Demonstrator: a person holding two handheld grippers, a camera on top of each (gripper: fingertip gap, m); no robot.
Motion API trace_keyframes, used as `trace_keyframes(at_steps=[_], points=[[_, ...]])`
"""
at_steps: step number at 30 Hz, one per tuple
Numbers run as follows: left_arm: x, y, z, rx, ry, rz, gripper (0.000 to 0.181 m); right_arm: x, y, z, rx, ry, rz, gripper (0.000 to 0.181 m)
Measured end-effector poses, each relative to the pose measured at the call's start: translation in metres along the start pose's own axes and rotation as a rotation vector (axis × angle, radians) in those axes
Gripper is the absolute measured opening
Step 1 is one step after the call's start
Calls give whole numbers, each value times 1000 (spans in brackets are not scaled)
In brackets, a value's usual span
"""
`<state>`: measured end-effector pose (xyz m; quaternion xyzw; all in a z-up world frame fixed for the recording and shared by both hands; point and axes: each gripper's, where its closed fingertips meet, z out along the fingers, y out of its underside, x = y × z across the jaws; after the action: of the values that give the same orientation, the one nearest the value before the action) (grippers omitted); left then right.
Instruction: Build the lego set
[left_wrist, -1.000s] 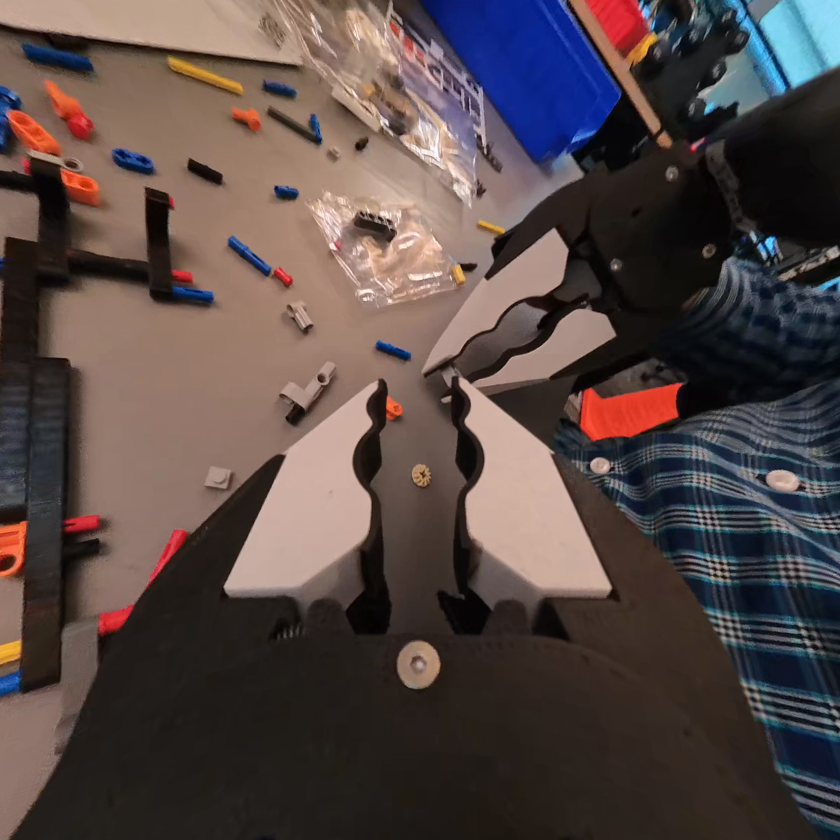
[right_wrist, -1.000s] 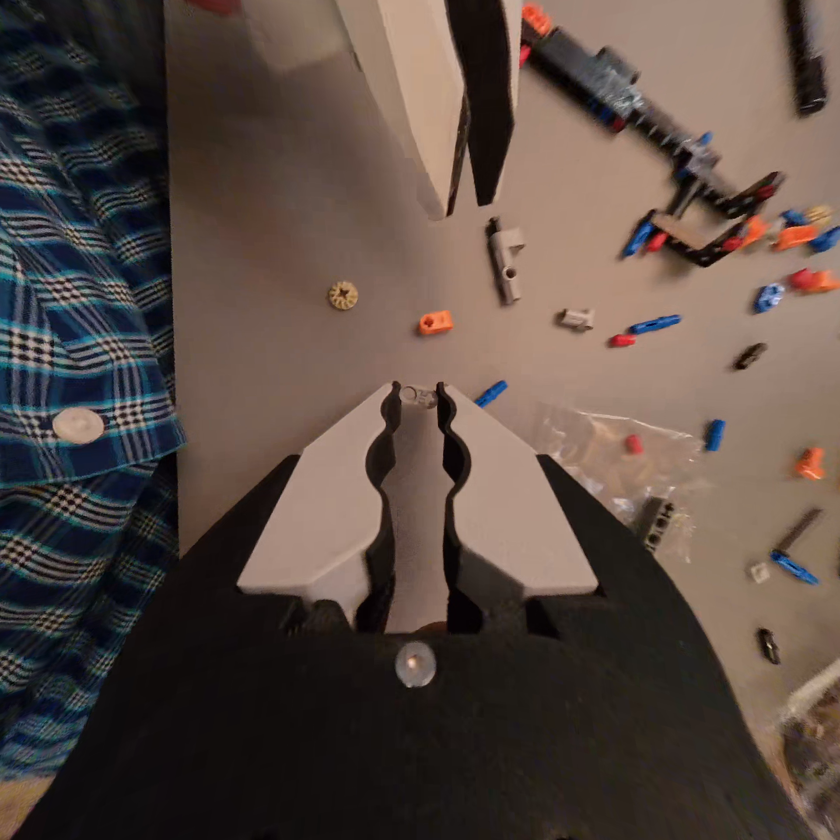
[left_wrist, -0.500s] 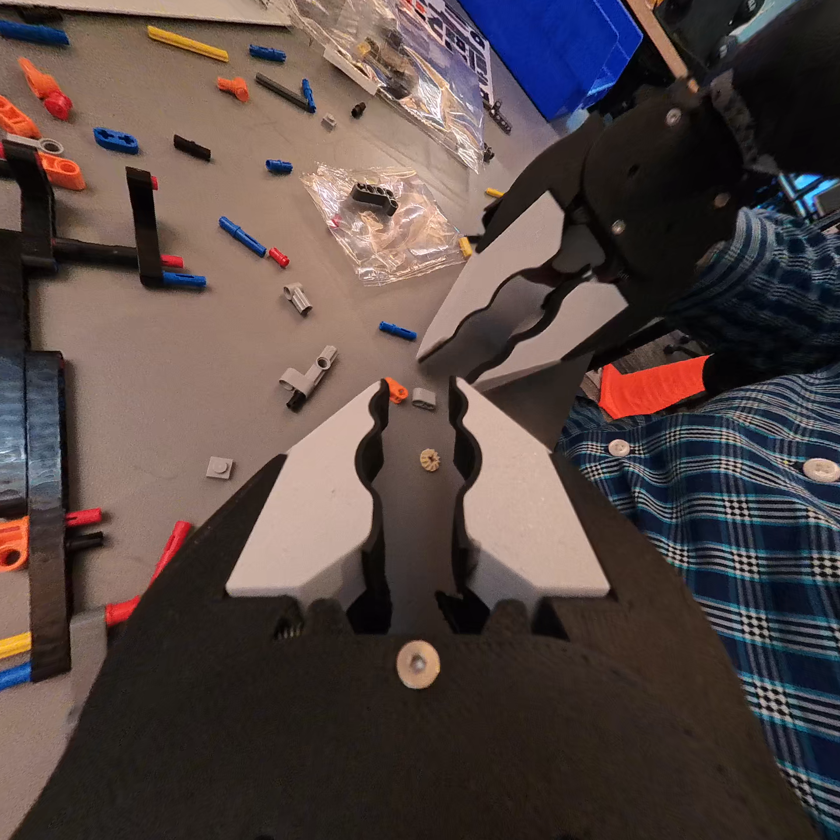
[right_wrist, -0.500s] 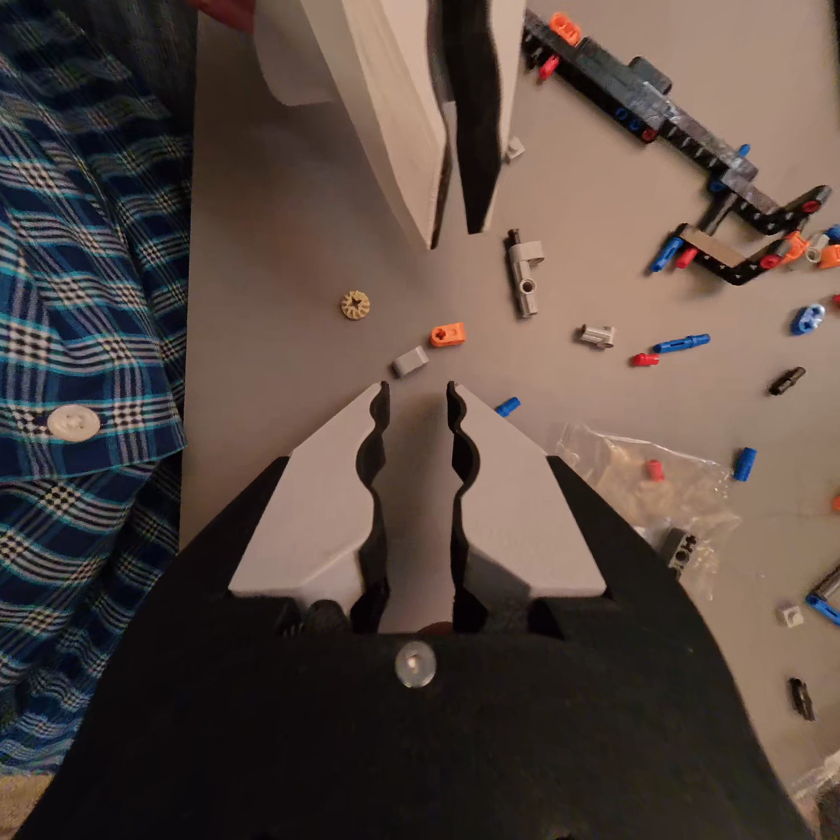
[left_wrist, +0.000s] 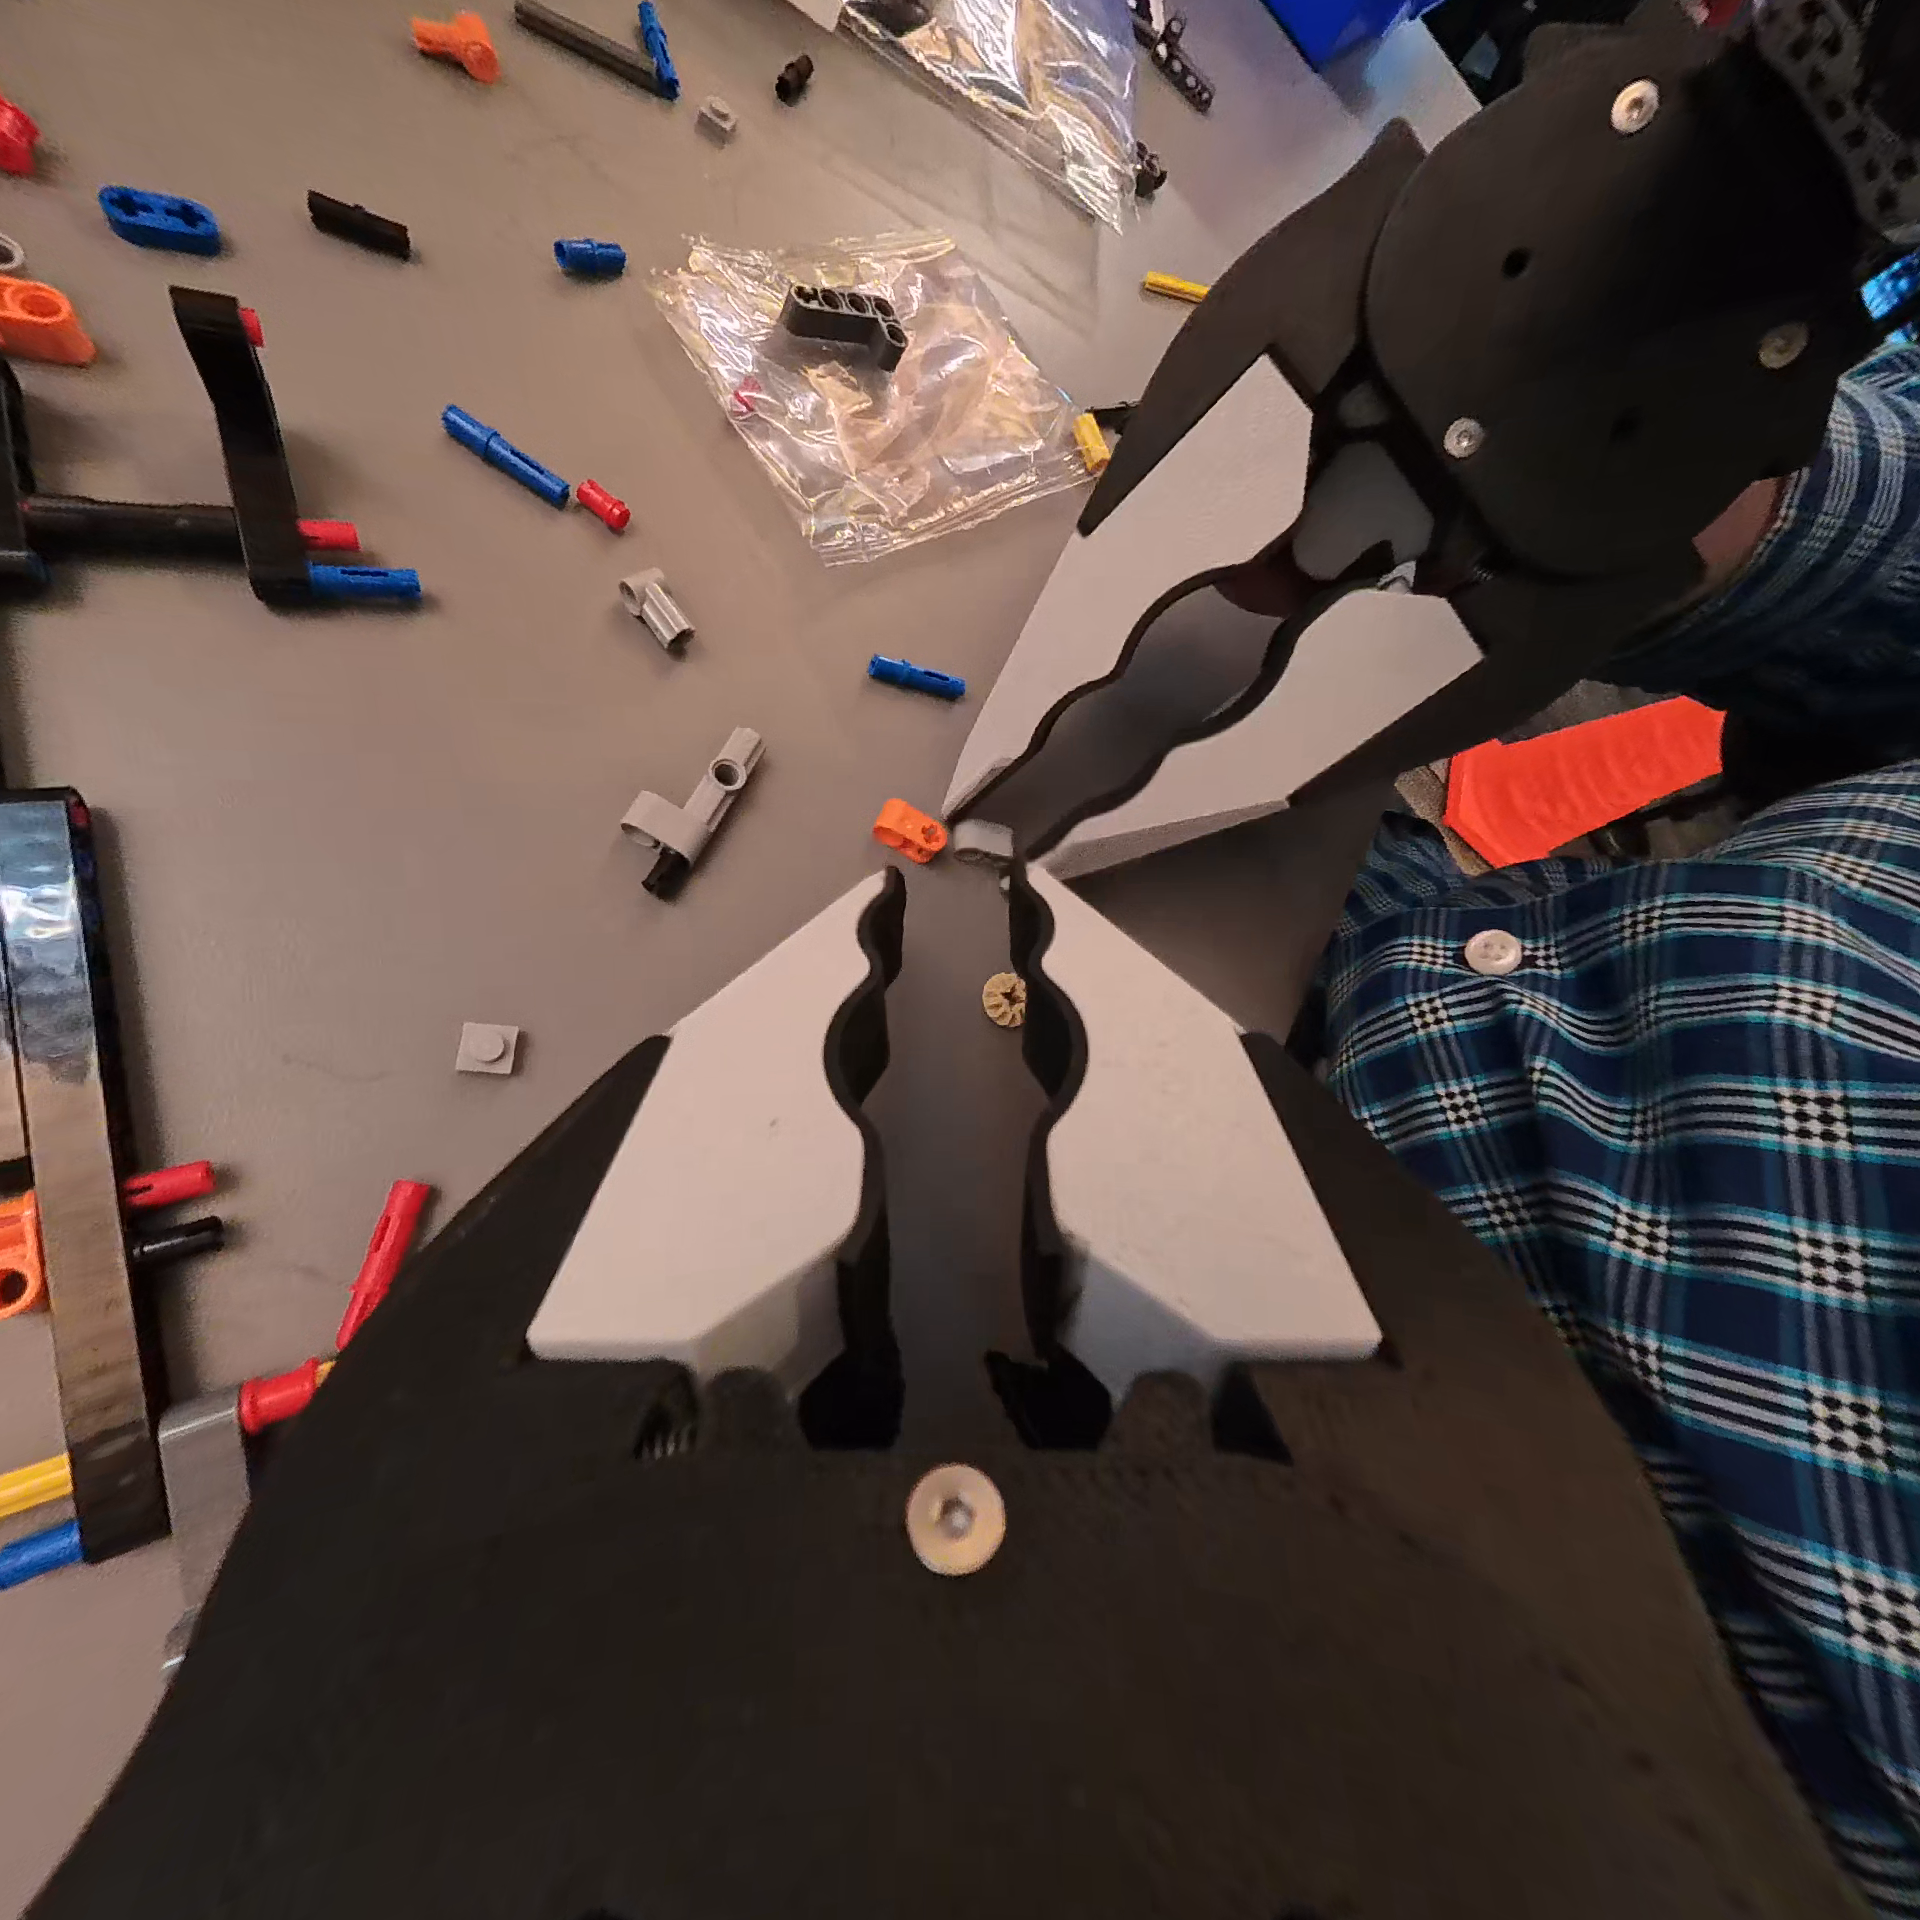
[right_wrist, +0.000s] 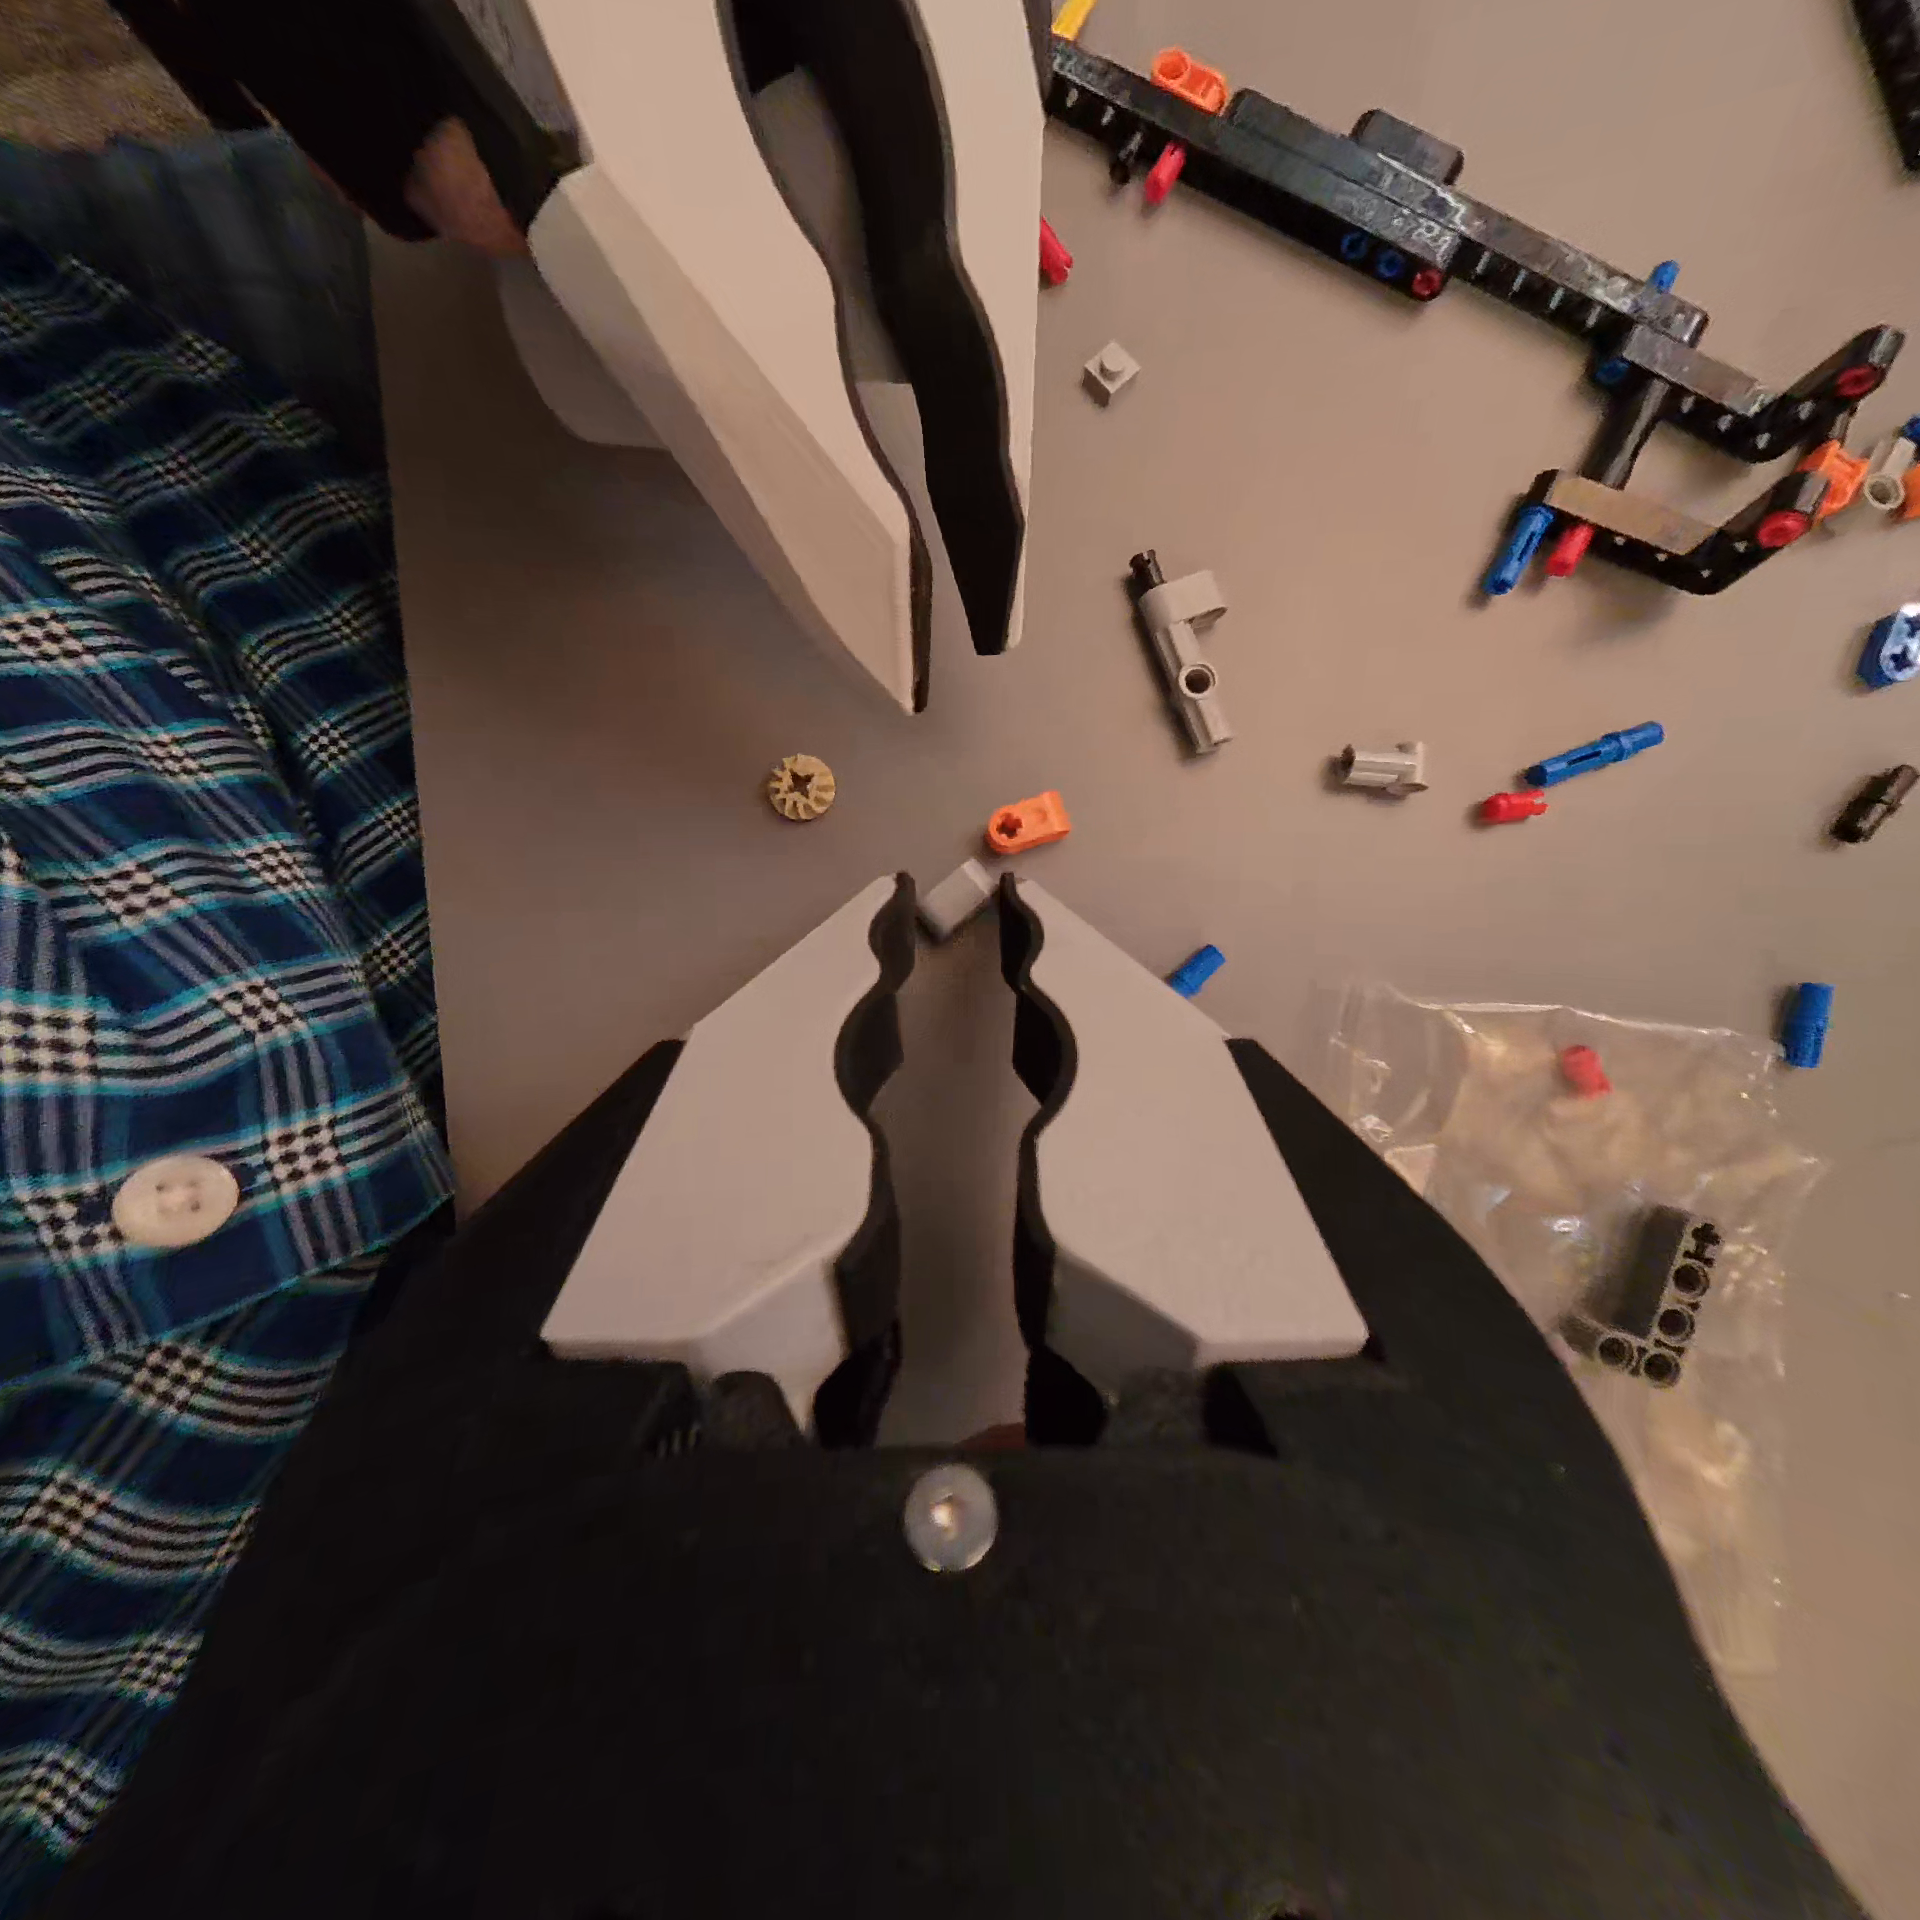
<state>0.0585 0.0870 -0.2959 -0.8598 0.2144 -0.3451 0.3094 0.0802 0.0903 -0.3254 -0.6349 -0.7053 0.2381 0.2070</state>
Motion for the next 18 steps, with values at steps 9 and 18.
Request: trace_keyframes(at_steps=[9,18], points=[[8,-15,-4,35,-78,263,29,2,-29,-23,257,-207,309,7],[10,-19,5,-6,-187,540,32,7,-35,-33,344,-292,439,6]])
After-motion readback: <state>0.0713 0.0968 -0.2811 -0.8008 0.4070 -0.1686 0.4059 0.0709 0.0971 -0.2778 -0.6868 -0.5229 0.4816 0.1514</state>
